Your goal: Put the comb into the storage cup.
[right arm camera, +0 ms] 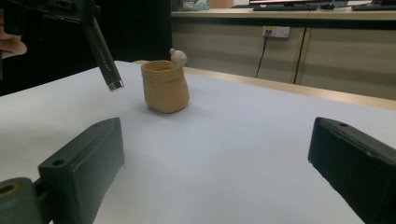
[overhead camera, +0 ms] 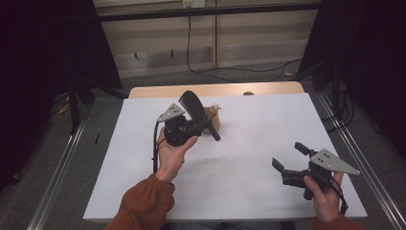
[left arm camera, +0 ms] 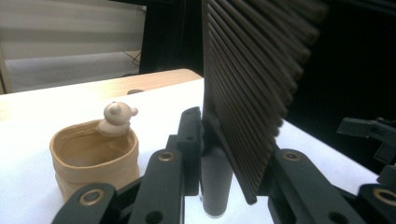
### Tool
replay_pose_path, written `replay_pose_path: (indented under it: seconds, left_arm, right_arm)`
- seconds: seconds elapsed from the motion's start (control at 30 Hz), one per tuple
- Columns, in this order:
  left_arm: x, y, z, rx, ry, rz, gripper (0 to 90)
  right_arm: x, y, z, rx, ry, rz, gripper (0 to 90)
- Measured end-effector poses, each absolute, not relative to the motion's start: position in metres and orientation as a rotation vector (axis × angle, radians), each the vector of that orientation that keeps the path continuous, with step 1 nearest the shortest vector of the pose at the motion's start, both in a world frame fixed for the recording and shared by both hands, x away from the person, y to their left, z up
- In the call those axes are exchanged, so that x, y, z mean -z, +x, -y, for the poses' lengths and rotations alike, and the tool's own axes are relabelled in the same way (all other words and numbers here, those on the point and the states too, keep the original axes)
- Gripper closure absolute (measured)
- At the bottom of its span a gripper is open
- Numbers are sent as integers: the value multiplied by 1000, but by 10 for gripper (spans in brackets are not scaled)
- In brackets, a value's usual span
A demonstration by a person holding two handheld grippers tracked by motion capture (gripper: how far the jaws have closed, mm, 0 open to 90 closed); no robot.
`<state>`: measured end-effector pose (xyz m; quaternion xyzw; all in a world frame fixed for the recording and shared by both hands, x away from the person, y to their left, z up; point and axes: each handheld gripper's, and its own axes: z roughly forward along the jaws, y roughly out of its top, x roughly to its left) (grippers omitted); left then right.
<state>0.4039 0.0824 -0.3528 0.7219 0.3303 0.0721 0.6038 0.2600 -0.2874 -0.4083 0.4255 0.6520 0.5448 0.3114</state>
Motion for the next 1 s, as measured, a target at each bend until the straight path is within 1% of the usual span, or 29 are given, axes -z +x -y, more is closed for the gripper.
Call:
replay_pose_path:
  seconds: [0.33, 0.7, 1.0]
  left_arm:
    - [345, 410, -92, -240, 1681, -763, 731]
    - [344, 420, -92, -276, 1684, -775, 731]
    - [332, 426, -97, -313, 1677, -769, 731]
  right_arm:
    - [415, 249, 301, -1411, 1108, -1683, 29]
    - [423, 250, 300, -1401, 1134, -1670, 19]
    - [424, 251, 302, -1412, 1139, -1664, 20]
